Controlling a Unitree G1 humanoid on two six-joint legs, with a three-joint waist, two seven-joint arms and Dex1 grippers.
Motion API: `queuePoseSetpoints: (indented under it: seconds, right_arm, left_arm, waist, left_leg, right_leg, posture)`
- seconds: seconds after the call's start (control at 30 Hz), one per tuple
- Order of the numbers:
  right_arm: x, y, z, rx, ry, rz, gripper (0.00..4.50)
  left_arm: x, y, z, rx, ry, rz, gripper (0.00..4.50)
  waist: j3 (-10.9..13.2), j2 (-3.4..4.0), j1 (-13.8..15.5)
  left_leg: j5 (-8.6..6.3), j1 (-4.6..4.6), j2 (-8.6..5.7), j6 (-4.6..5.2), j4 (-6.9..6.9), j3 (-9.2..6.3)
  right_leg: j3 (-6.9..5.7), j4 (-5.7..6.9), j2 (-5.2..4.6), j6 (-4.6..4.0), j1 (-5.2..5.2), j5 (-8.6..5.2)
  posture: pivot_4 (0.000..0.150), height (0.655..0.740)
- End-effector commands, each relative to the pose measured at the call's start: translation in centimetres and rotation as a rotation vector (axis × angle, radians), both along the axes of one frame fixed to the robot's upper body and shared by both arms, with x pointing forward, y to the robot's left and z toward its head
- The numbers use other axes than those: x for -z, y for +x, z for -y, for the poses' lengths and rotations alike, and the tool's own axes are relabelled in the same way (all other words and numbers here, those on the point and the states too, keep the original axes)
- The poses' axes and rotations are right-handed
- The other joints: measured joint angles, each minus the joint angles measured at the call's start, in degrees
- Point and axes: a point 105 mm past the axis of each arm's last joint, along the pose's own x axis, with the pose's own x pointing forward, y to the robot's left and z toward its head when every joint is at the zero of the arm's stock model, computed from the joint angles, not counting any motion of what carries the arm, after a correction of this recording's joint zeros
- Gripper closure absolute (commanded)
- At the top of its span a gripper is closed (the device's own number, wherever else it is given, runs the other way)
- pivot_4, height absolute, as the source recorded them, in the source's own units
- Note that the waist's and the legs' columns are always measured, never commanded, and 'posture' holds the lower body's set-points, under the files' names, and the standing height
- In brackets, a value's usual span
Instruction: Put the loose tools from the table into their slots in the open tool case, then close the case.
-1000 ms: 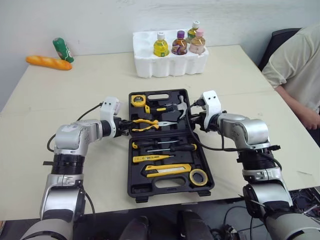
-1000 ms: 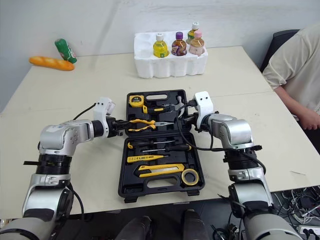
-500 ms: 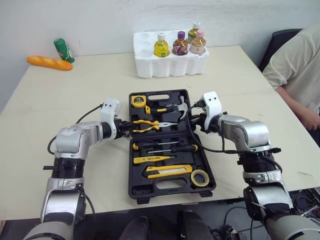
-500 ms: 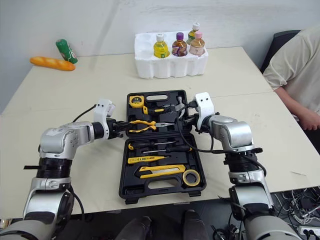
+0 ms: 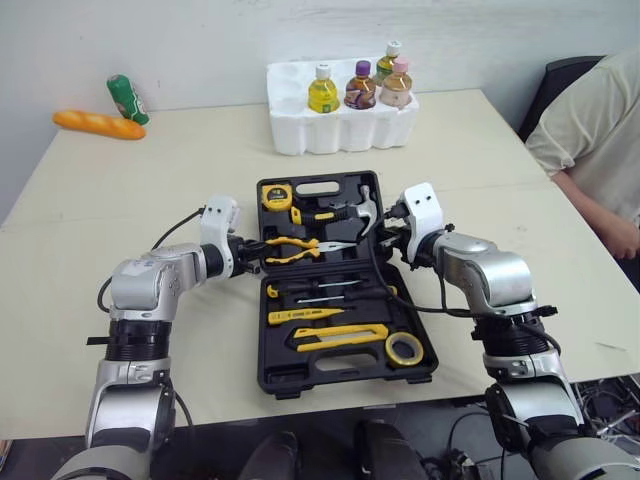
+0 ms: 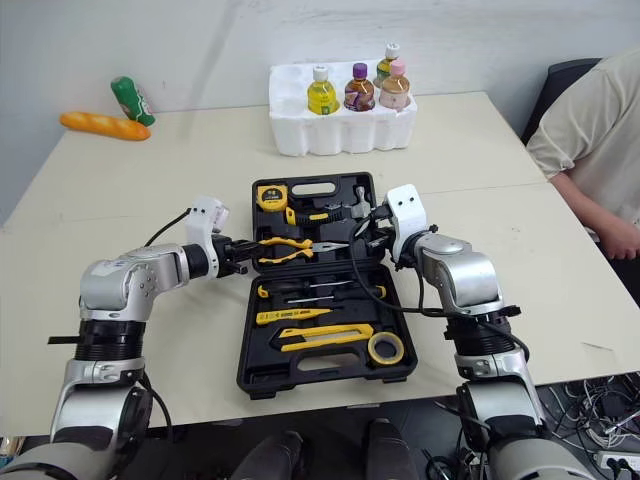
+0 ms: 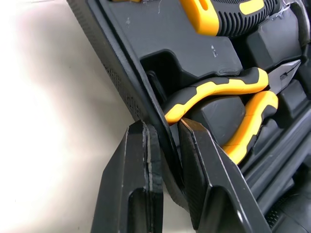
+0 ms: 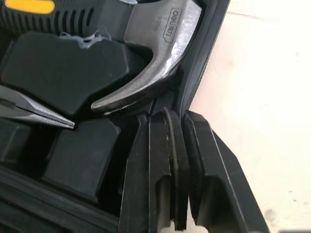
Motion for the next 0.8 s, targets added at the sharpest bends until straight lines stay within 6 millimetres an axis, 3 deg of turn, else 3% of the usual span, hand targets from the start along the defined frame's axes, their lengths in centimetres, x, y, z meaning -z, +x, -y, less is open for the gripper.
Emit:
queuePoseSetpoints:
  seconds: [0.03,0.23,0.4,0.53,0.7,0.73,0.8]
  right_arm:
    - [-4.8,-0.3,-2.4,-0.1,0.037,0.243,4.5]
    - [-6.5,-0.4,-2.5,-0.129,-0.012,0.441,4.5]
    - [-5.3,-0.4,-1.7,-0.122,-0.026,0.495,4.5]
    - [-3.1,-1.9,-1.6,-0.208,-0.177,0.605,4.5]
    - [-1.6,-4.8,-1.1,-0.322,-0.535,0.942,4.5]
    - [-1.6,-5.4,-1.0,-0.348,-0.547,0.975,4.11]
    - [-1.8,-6.5,-0.7,-0.37,-0.526,1.005,3.2]
  left_arm:
    - [-4.3,-0.1,3.6,0.162,-0.065,0.189,4.31]
    - [-6.3,0.5,3.7,0.171,0.059,0.437,4.46]
    - [-6.4,0.9,3.0,0.146,0.165,0.577,4.5]
    - [-5.4,0.2,2.8,0.15,0.228,0.648,4.5]
    - [-3.2,-1.6,1.9,0.137,0.369,0.731,4.5]
    - [-2.9,-2.3,1.8,0.146,0.386,0.747,4.5]
    - [-2.9,-3.3,1.6,0.148,0.399,0.781,3.55]
  waist:
    - [0.04,0.0,-0.08]
    - [0.25,0.04,-0.43]
    - [0.25,0.04,-0.85]
    - [0.25,0.04,-1.37]
    - [0.25,0.05,-1.48]
    - [0.25,0.05,-1.51]
    - [0.25,0.06,-1.43]
  left_leg:
    - [0.0,0.0,0.0,0.0,-0.01,0.0]
    - [0.0,-0.03,0.02,-0.01,-0.11,0.01]
    - [0.0,-0.02,0.03,-0.01,-0.13,0.01]
    - [0.0,-0.03,0.03,-0.01,-0.18,0.01]
    - [-0.01,0.06,-0.02,0.0,-0.2,0.02]
    - [-0.01,0.13,-0.03,0.0,-0.22,0.02]
    - [-0.01,0.2,-0.02,-0.01,-0.21,0.05]
  right_leg:
    - [0.0,0.0,0.0,0.0,-0.01,0.0]
    - [-0.01,-0.08,0.05,0.0,-0.1,0.0]
    - [-0.03,-0.11,0.08,0.0,-0.13,0.0]
    - [0.0,-0.17,0.08,0.0,-0.13,0.0]
    - [0.01,-0.19,0.08,0.0,-0.1,0.0]
    - [0.02,-0.16,0.09,0.0,-0.09,0.0]
    - [0.09,-0.32,0.12,0.0,-0.09,0.0]
  posture:
    - [0.15,0.7374]
    - [0.15,0.7374]
    - [0.15,0.7374]
    - [0.15,0.7374]
    - [0.15,0.7374]
    - [0.15,0.7374]
    - [0.15,0.7374]
